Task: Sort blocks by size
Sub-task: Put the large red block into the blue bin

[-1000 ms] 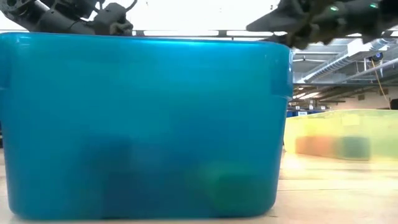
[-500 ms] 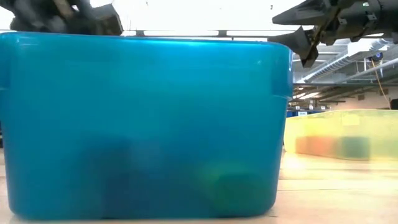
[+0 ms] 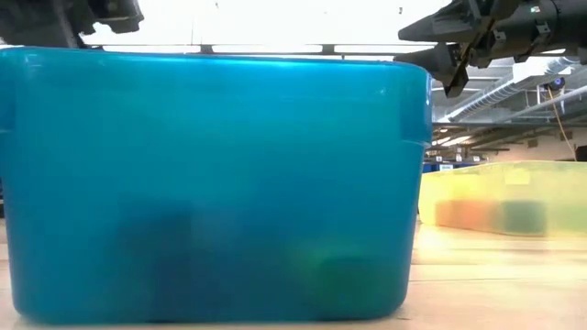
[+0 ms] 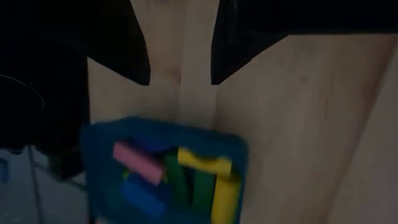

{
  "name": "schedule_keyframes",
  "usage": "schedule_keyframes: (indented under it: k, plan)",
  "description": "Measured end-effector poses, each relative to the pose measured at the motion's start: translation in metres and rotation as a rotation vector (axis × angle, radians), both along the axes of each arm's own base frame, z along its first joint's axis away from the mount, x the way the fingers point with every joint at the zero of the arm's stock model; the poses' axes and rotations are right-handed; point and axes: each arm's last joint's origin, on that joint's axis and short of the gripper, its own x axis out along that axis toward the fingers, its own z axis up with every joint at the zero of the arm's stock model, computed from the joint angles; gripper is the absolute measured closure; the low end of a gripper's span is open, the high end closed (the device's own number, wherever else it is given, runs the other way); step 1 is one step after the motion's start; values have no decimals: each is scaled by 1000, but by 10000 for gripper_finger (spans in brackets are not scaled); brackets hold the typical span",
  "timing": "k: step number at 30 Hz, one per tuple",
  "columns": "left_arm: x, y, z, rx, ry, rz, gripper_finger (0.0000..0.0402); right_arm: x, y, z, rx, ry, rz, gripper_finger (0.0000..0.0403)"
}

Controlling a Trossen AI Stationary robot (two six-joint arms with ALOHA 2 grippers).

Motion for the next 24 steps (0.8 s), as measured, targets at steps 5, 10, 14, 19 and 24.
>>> schedule_keyframes:
  k: [5,10,14,19,24]
  plan:
    - [8,-20,-9,-15,112,10,225,0,0,0,-20,-1,2,182]
    - [24,-42,-13,28,204,-9,225,1,-4,2,-105,-4,-20,182]
    - [39,-54,-13,55,303,-26,225,2,-14,6,-169,-28,-96,183]
    - [54,-69,-13,9,368,5,224,4,-25,7,-177,-33,-140,182]
    - [59,-86,-12,-78,370,78,208,5,-26,7,-170,-36,-90,182]
